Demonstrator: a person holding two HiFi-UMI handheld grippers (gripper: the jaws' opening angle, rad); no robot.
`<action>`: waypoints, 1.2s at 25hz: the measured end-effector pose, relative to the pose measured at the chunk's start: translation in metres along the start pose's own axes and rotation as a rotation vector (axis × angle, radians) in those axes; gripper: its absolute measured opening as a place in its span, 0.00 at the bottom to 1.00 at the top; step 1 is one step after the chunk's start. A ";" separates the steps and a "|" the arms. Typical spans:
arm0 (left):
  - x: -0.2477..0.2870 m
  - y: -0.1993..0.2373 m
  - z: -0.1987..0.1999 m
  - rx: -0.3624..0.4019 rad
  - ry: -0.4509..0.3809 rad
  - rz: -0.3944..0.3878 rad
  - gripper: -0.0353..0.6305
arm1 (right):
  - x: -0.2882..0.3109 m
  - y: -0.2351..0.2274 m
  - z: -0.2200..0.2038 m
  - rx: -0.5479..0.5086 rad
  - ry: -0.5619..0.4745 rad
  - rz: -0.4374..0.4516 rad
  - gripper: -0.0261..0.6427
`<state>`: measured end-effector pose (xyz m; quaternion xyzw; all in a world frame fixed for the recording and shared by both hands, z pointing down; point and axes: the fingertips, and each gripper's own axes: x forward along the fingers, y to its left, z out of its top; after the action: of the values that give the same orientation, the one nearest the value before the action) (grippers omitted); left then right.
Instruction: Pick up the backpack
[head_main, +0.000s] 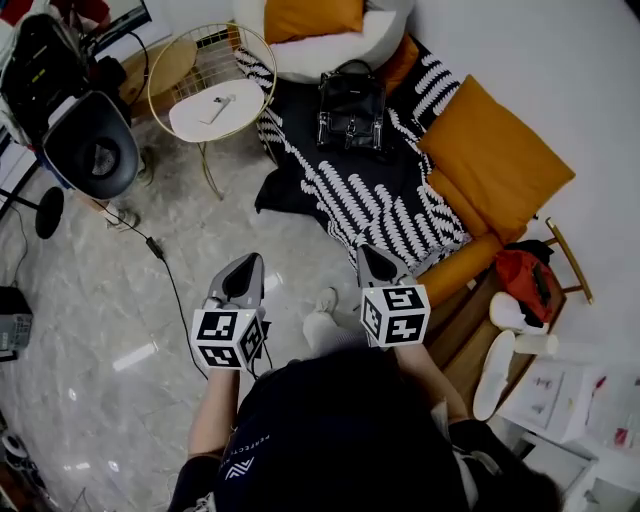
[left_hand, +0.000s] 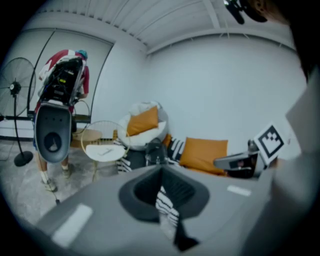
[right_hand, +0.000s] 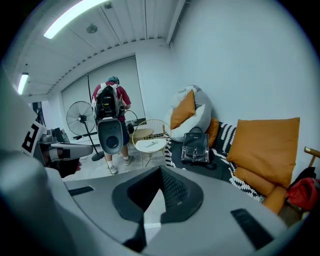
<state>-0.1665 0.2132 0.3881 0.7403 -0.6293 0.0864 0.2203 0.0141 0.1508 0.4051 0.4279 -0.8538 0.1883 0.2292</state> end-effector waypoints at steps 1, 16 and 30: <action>0.010 0.000 0.003 0.001 0.004 -0.004 0.06 | 0.007 -0.007 0.004 0.002 0.004 -0.002 0.03; 0.130 -0.010 0.040 0.001 0.024 -0.071 0.06 | 0.072 -0.086 0.038 0.028 0.017 0.006 0.03; 0.194 -0.040 0.049 0.082 0.080 -0.158 0.07 | 0.078 -0.130 0.045 0.112 -0.014 -0.025 0.03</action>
<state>-0.0974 0.0233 0.4144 0.7918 -0.5557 0.1241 0.2210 0.0686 0.0041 0.4275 0.4520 -0.8380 0.2298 0.2014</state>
